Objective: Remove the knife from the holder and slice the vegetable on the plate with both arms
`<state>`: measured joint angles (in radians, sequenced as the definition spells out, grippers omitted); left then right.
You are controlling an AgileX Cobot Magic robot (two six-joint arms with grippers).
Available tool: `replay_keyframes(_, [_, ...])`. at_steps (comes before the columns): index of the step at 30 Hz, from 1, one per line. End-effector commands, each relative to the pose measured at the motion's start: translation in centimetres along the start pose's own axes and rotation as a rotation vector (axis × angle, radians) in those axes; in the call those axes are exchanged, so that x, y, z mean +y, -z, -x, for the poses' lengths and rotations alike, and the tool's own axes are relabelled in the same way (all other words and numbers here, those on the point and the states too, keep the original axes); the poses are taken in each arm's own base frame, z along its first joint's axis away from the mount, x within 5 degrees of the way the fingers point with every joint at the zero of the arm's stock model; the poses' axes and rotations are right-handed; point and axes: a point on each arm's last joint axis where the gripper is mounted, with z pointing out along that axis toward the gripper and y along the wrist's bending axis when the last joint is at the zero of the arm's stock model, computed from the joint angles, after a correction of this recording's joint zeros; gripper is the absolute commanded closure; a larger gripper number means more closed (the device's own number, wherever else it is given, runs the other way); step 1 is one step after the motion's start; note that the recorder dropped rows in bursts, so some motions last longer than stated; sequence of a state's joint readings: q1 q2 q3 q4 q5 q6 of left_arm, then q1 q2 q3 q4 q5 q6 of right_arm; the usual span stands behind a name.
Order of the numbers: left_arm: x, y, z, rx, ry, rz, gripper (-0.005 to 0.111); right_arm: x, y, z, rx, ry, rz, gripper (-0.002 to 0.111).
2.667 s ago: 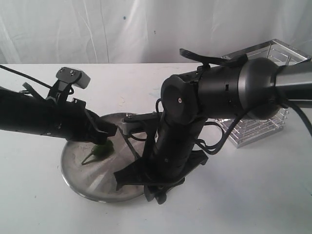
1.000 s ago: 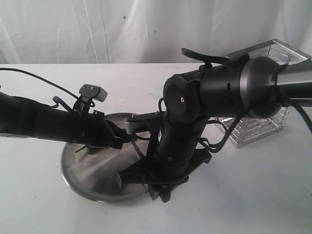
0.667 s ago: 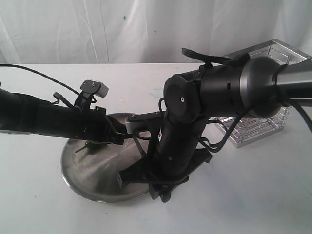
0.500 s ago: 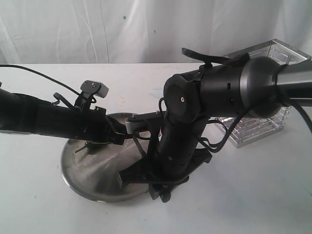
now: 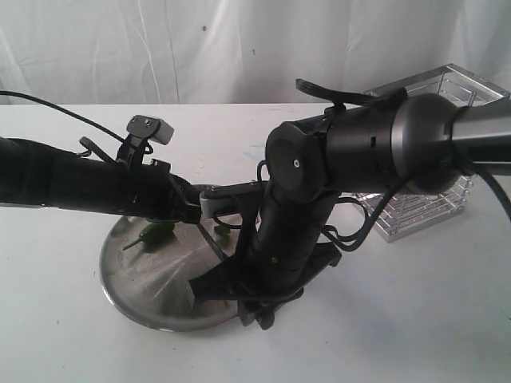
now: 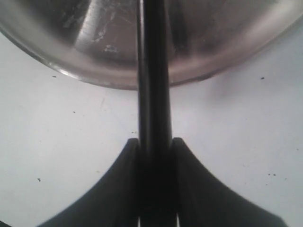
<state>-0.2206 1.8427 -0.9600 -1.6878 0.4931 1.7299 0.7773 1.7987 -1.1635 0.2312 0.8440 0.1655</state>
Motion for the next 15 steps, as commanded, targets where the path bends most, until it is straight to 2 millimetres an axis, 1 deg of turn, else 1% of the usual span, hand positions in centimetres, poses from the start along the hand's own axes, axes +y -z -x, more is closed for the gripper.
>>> replay_keyframes(1, [-0.1,0.1,0.1,-0.005,0.003,-0.009,0.107,0.2,0.3,0.2,-0.036,0.015,0.009,0.108])
replay_keyframes(4, [0.0,0.1,0.2,-0.004,0.003,0.0,0.107,0.2,0.4,0.4,-0.058,0.016,0.011,0.108])
replay_keyframes(7, [0.3,0.7,0.6,-0.024,0.015,0.02,0.107,0.2,0.4,0.5,-0.073,0.016,0.013,0.108])
replay_keyframes(12, [0.6,3.1,2.3,-0.09,0.032,0.068,0.107,0.2,0.4,0.6,-0.079,0.016,0.014,0.108])
replay_keyframes(15, [1.0,4.3,2.6,-0.084,0.034,0.101,0.107,0.3,0.4,0.9,-0.114,0.012,0.025,0.108])
